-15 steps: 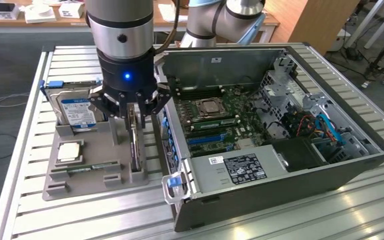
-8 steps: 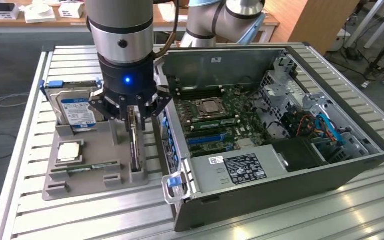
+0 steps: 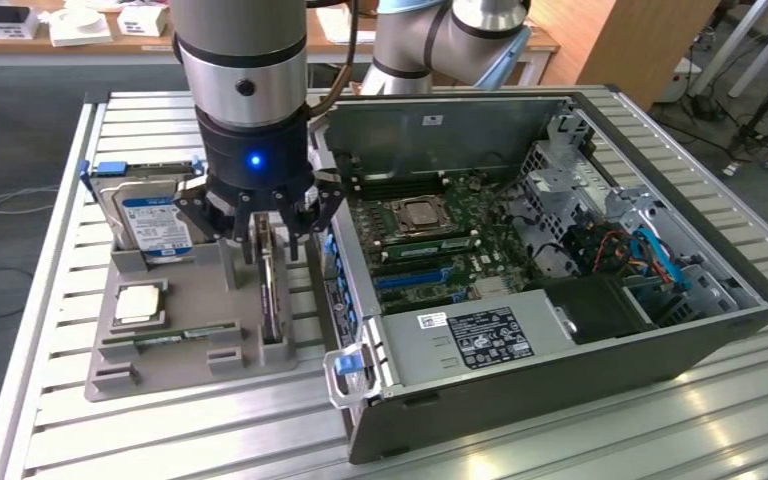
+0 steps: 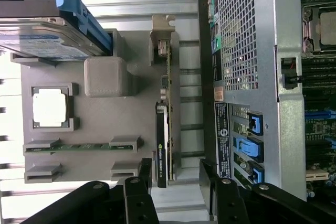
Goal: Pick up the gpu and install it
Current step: 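Pick up the gpu and move the gpu toward the slot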
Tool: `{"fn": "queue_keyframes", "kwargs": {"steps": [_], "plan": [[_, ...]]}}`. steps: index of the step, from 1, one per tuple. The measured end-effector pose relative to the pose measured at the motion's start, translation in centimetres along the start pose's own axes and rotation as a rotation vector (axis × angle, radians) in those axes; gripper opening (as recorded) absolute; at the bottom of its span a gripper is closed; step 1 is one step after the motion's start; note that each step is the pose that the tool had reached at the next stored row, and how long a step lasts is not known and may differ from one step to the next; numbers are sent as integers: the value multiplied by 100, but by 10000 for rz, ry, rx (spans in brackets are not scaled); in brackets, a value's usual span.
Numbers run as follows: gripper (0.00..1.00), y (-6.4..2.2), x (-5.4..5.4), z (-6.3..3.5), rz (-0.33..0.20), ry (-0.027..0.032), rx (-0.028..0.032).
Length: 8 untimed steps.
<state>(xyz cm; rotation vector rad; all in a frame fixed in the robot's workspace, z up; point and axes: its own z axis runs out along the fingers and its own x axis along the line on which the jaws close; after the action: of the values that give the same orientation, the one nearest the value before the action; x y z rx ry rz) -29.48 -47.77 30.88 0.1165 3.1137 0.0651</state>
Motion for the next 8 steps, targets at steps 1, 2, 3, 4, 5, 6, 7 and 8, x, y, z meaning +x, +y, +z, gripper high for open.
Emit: {"fn": "queue_keyframes", "kwargs": {"steps": [1, 2, 3, 4, 5, 6, 7, 8], "plan": [[49, -1, 1, 7, 0, -1, -2], [49, -1, 1, 21, 0, -2, -2], [49, -2, 1, 38, 0, -1, -2], [49, -3, 2, 54, 0, 1, 0], [49, -3, 2, 72, -1, 0, 0], [49, -4, 2, 90, -1, 0, -1], [49, -5, 3, 108, -1, 0, 0], [49, -6, 4, 127, -1, 1, 0]]}}
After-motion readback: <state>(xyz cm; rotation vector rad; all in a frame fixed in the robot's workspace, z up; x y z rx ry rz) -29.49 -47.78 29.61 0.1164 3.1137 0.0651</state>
